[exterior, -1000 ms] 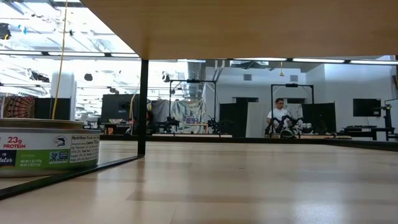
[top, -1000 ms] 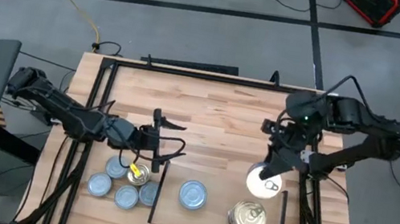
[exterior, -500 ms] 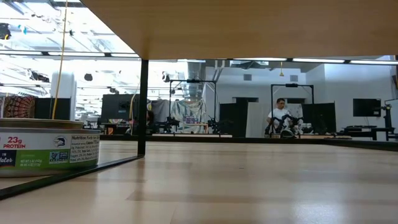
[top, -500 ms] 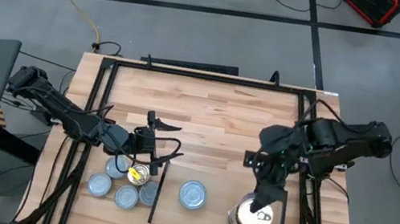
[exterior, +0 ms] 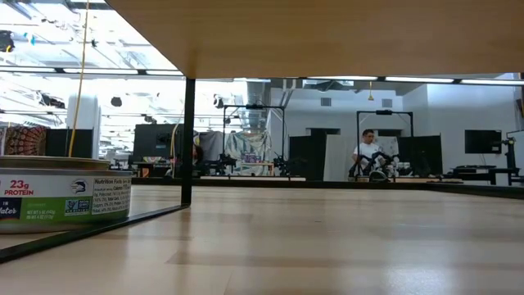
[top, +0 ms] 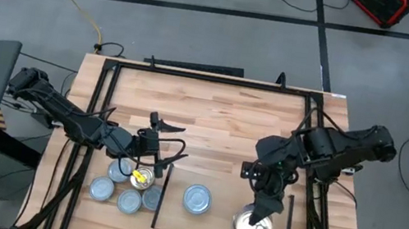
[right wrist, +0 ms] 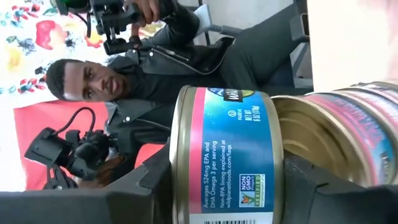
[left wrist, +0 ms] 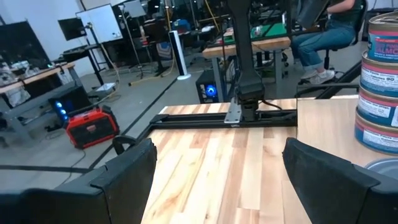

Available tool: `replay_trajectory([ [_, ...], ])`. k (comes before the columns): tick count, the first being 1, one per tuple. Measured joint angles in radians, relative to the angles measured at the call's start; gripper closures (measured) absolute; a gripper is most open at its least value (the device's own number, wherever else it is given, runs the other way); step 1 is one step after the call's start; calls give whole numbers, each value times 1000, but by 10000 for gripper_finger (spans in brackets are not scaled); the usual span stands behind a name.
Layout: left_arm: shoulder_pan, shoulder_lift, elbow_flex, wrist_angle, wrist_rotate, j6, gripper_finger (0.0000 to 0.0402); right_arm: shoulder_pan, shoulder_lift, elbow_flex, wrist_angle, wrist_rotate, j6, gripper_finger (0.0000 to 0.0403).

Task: Stack canned seafood by type on shelf
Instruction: Stack the blue-pink tuna can on the top of the blue-pink tuna cans on the shelf

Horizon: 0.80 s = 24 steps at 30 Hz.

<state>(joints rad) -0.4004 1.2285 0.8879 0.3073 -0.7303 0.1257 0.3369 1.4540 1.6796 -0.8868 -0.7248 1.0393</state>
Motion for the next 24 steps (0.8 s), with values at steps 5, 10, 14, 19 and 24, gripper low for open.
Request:
replay_trajectory([
  [5, 0, 0, 0, 3, -3, 6, 68, -13, -2, 1, -57, -2, -1, 171],
  [10, 0, 0, 0, 0, -3, -5, 68, -29, -2, 1, -201, 7, -16, 143],
  [14, 0, 0, 0, -11, -3, -12, 68, -32, -4, 1, -195, 9, -7, 139],
  [19, 0, 0, 0, -24, -16, -22, 68, -32, -4, 1, -161, 26, 7, 138],
  [24, 0, 0, 0, -31, -19, -39, 68, -21, -10, 0, -128, 51, 8, 138],
])
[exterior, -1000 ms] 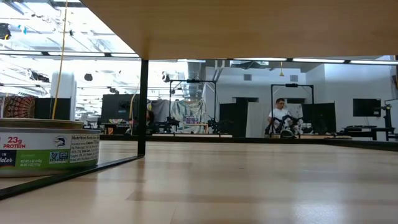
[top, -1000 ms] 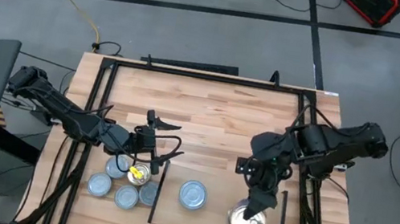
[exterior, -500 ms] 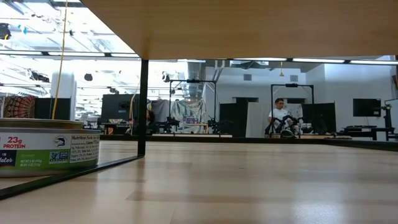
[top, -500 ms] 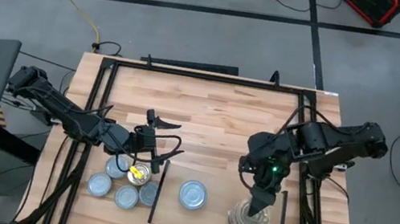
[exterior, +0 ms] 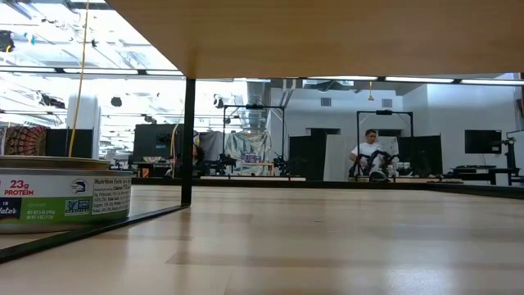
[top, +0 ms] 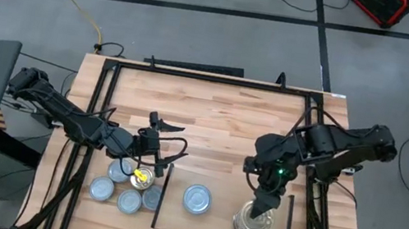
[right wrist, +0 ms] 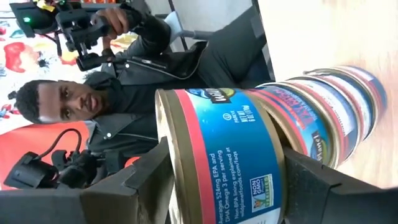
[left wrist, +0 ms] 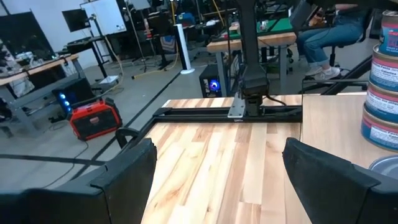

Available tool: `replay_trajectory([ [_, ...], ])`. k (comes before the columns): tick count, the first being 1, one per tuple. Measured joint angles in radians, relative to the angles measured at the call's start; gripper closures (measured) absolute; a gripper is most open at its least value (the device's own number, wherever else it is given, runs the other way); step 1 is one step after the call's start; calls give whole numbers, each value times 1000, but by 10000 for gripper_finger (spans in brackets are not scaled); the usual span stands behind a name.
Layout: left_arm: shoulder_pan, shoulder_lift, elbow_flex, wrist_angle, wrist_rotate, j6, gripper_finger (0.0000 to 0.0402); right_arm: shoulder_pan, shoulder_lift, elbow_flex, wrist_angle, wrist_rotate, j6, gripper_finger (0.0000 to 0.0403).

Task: Stack canned seafood by type on shelf
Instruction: Stack the blue-pink tuna can on the top of the blue-pink tuna cans on the shelf

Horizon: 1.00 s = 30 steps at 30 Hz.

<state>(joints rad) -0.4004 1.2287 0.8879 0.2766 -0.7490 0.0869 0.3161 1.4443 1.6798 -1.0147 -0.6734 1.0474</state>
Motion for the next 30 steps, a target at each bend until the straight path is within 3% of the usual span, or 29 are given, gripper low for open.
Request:
replay_trajectory([
  [8, 0, 0, 0, -5, 0, -6, 68, 4, -19, -2, 0, -7, 51, 137],
  [30, 0, 0, 0, -13, 0, -18, 68, -34, -52, 0, -148, 28, -6, 137],
])
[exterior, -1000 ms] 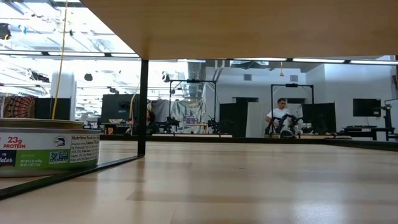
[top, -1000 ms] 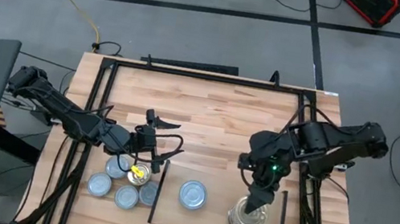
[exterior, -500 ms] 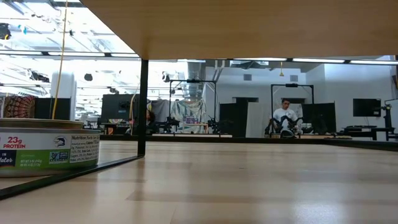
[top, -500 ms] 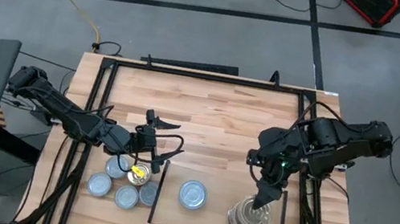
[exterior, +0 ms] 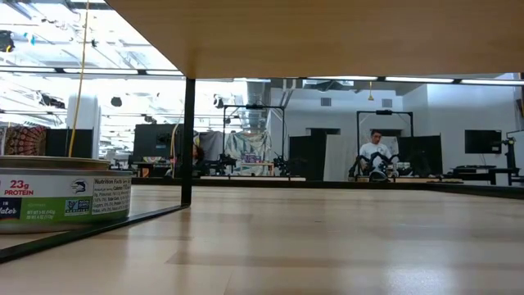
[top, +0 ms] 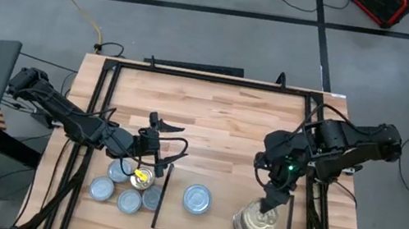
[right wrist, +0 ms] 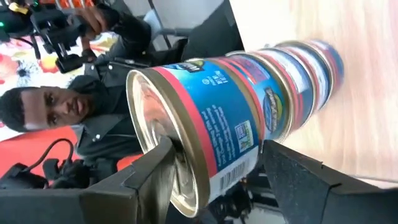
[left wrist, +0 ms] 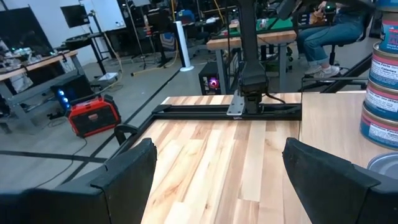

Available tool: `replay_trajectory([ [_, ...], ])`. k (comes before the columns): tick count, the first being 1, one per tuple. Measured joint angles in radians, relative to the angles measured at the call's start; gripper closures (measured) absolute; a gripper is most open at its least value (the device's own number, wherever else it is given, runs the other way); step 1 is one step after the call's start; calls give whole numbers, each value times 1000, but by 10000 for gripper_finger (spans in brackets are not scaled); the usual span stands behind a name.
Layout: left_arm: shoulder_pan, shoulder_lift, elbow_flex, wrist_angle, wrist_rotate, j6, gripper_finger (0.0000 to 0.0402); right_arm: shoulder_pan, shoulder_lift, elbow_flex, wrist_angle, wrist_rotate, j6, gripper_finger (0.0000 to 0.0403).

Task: Stack canned seafood by type on shelf
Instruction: Stack the blue-pink tuna can on the top of the blue-pink tuna cans on the shelf

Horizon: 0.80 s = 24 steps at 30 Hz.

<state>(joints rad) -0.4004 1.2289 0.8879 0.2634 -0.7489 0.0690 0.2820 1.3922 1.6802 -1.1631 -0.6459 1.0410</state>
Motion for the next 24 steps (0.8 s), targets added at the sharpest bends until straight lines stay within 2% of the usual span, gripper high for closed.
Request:
replay_trajectory([
  [13, 0, 0, 0, -5, 0, -6, 68, 2, 0, 0, -7, -10, -18, 137],
  [24, 0, 0, 0, -5, 0, -6, 68, 39, 1, 9, -5, -11, 29, 137],
])
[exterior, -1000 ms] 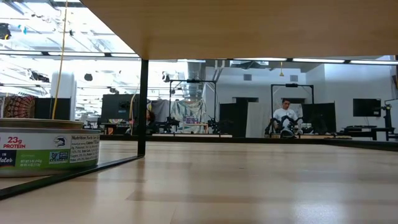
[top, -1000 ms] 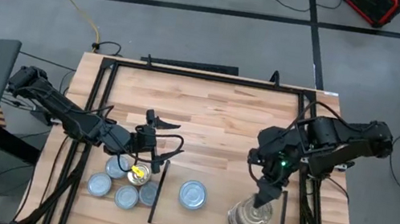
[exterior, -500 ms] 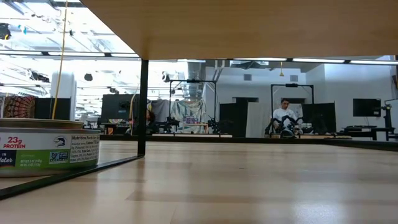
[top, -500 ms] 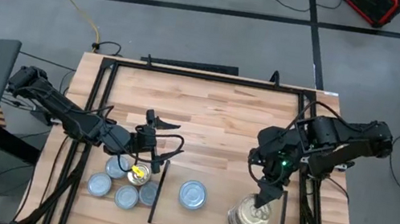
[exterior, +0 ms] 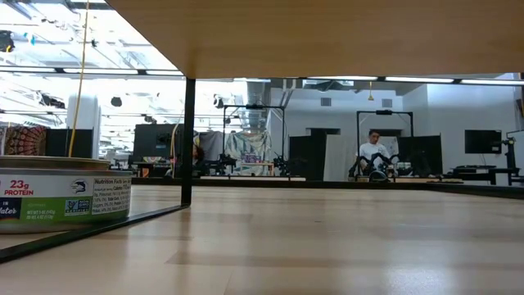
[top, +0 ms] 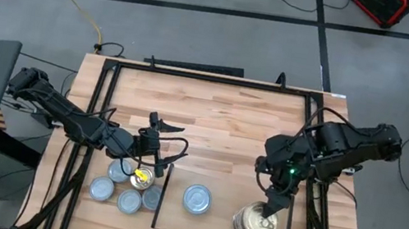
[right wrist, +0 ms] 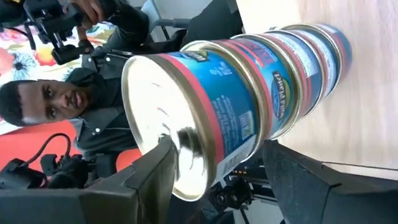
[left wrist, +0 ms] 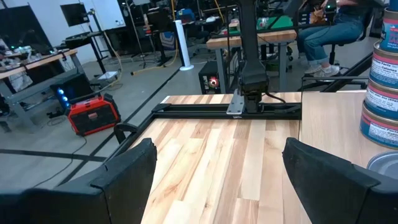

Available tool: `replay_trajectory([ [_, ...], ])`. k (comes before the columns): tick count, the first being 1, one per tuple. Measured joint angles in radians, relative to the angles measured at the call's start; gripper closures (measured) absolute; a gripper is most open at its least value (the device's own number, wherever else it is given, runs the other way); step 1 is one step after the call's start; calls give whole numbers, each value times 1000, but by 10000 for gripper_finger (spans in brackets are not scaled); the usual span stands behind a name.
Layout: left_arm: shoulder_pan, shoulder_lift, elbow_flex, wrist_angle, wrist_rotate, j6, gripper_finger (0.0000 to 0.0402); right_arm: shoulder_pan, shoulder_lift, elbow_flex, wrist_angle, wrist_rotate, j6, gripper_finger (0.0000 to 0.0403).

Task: Stack canned seafood by type on shelf
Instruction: Stack the blue-pink tuna can on the top of the blue-pink tuna cans on the shelf

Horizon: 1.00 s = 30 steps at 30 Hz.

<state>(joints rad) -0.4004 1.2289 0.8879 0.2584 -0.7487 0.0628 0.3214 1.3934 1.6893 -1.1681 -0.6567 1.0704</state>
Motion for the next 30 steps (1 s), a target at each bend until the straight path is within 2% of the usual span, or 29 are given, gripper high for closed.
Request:
replay_trajectory([
  [9, 0, 0, 0, 0, 0, -4, 68, -34, 0, 93, -41, 1, -5, 137],
  [12, 0, 0, 0, 0, 2, -3, 68, -77, 0, 126, -80, 30, -92, 137],
  [15, 0, 0, 0, 0, 25, 1, 68, -141, -1, 144, -118, 160, -277, 137],
  [18, 0, 0, 0, 1, 33, 17, 68, -197, -1, 144, -161, 399, -467, 137],
  [22, 0, 0, -3, -2, -24, 36, 68, -267, 0, 86, -132, 655, -670, 137],
  [26, 0, -1, -33, -59, -147, 25, 70, -375, 2, -60, 4, 647, -775, 137],
  [28, 0, -14, -44, -168, -212, -31, 74, -424, 2, -146, 78, 637, -813, 137],
  [30, 0, -44, -45, -313, -209, -135, 78, -459, 0, -225, 148, 637, -848, 137],
])
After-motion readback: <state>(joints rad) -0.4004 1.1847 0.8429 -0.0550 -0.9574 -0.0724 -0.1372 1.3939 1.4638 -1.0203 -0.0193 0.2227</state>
